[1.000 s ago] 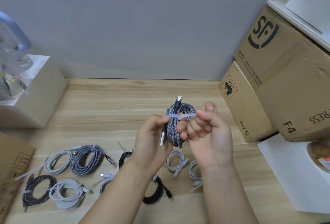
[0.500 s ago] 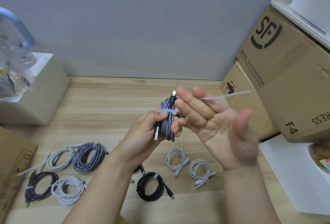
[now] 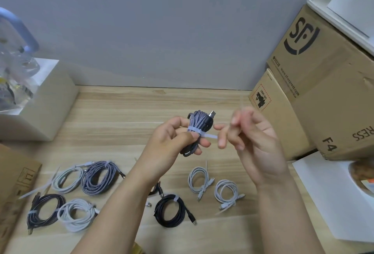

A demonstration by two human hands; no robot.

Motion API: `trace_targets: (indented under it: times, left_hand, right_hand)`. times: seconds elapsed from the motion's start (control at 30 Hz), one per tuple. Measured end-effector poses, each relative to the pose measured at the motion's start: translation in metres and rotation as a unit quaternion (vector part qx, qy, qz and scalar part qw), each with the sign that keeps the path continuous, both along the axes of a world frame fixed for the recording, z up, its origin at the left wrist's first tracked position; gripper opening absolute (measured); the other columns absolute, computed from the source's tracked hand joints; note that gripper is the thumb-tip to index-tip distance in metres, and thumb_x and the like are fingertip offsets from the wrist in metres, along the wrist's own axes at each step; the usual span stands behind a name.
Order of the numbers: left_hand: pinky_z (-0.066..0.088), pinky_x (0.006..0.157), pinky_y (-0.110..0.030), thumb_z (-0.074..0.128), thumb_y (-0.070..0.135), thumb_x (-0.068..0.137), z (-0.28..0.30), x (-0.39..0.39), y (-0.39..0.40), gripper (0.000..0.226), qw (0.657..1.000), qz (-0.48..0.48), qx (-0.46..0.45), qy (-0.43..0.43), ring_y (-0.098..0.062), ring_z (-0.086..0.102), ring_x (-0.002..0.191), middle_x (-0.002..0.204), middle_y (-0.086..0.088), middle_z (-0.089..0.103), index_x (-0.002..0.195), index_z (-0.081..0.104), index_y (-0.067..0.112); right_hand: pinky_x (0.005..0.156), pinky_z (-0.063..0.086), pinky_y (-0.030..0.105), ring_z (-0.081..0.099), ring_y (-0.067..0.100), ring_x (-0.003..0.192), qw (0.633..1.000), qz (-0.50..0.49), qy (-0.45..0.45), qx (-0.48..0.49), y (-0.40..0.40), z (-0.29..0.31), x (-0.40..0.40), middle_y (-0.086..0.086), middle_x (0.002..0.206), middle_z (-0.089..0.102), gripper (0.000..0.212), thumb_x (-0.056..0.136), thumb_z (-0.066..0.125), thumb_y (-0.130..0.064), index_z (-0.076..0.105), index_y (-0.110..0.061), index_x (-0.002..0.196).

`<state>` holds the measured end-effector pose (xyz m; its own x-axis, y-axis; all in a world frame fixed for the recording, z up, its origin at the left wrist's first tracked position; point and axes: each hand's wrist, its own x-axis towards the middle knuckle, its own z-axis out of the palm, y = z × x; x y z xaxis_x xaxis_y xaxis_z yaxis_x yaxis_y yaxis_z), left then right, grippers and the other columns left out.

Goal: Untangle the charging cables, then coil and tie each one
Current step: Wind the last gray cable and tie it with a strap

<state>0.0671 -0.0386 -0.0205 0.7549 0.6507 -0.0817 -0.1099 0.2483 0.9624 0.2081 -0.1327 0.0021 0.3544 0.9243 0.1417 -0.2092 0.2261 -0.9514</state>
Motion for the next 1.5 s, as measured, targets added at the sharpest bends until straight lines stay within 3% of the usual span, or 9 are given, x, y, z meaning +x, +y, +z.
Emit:
trace_targets:
  times: [0.13,0.23,0.53,0.83,1.07,1.17,1.27,1.4,1.5]
  left_hand:
    - [0.045,0.055,-0.016,0.056,0.010,0.077,0.000,-0.003,-0.001,0.024,1.000,0.003,0.013,-0.003,-0.013,0.057,0.054,0.068,-0.007,0.071,0.097,0.056,-0.002]
    - [0.044,0.057,-0.016,0.054,0.012,0.076,0.001,-0.006,0.001,0.024,0.999,-0.012,0.034,-0.007,-0.011,0.055,0.056,0.067,-0.006,0.069,0.096,0.060,0.001]
    - [0.046,0.062,-0.018,0.058,0.011,0.078,0.001,-0.008,0.003,0.021,0.996,-0.072,0.056,0.017,-0.011,0.054,0.062,0.071,-0.002,0.069,0.098,0.063,0.007]
    - [0.046,0.062,-0.020,0.067,0.005,0.079,-0.001,-0.003,0.004,0.019,0.993,-0.061,0.083,0.066,-0.005,0.057,0.061,0.071,0.000,0.071,0.085,0.063,0.022]
    - [0.044,0.059,-0.017,0.061,-0.007,0.083,-0.008,-0.003,0.008,0.025,0.984,-0.065,0.098,0.134,-0.006,0.053,0.057,0.068,0.000,0.069,0.083,0.061,0.018]
    - [0.045,0.060,-0.016,0.061,-0.006,0.083,-0.011,-0.003,0.010,0.019,0.979,-0.080,0.109,0.153,-0.008,0.054,0.059,0.071,-0.004,0.068,0.087,0.062,0.013]
    - [0.046,0.064,-0.023,0.062,-0.004,0.083,-0.012,-0.003,0.012,0.017,0.975,-0.095,0.123,0.160,-0.014,0.057,0.065,0.074,-0.010,0.070,0.087,0.062,0.012]
    - [0.045,0.062,-0.022,0.062,-0.006,0.082,-0.010,-0.003,0.015,0.020,0.978,-0.087,0.122,0.148,-0.011,0.051,0.057,0.071,-0.004,0.070,0.083,0.062,0.014]
    - [0.044,0.060,-0.019,0.061,-0.009,0.082,-0.009,-0.004,0.016,0.018,0.982,-0.076,0.107,0.137,-0.010,0.050,0.055,0.068,-0.001,0.070,0.087,0.062,0.008]
  right_hand:
    - [0.072,0.054,0.040,0.047,0.014,0.040,0.997,-0.032,-0.028,-0.069,0.003,0.006,0.000,-0.007,0.039,0.045,0.011,0.063,0.077,-0.023,0.066,-0.022,0.063]
    - [0.066,0.053,0.039,0.053,0.014,0.042,0.990,-0.062,-0.079,-0.103,0.004,0.007,0.000,0.001,0.040,0.051,0.016,0.063,0.067,-0.006,0.065,-0.018,0.054]
    - [0.058,0.044,0.032,0.045,0.011,0.040,0.968,-0.039,-0.175,-0.173,0.007,0.007,0.005,-0.001,0.039,0.049,0.013,0.061,0.065,-0.007,0.066,-0.018,0.053]
    - [0.055,0.044,0.022,0.052,0.009,0.050,0.943,-0.040,-0.254,-0.210,0.002,-0.005,-0.005,0.006,0.053,0.055,0.022,0.081,0.071,-0.010,0.062,-0.019,0.062]
    - [0.076,0.043,0.028,0.053,0.007,0.085,0.848,-0.127,-0.480,-0.186,0.007,-0.020,-0.018,-0.011,0.089,0.052,0.029,0.079,0.071,-0.025,0.059,-0.028,0.105]
    - [0.088,0.031,0.029,0.047,0.010,0.089,0.800,-0.109,-0.576,-0.124,0.010,-0.019,-0.016,-0.011,0.090,0.052,0.013,0.075,0.067,-0.031,0.069,-0.032,0.088]
    - [0.082,0.033,0.032,0.049,0.011,0.080,0.761,-0.112,-0.633,-0.087,0.015,-0.018,-0.011,-0.014,0.080,0.056,0.014,0.070,0.070,-0.033,0.072,-0.032,0.083]
    - [0.065,0.036,0.016,0.046,0.003,0.071,0.826,-0.112,-0.534,-0.142,0.014,-0.011,-0.006,-0.018,0.070,0.052,0.019,0.070,0.071,-0.037,0.065,-0.028,0.085]
    - [0.058,0.039,0.014,0.050,0.007,0.059,0.901,-0.111,-0.396,-0.139,0.009,-0.012,-0.003,-0.003,0.062,0.059,0.024,0.073,0.078,-0.013,0.063,-0.030,0.077]
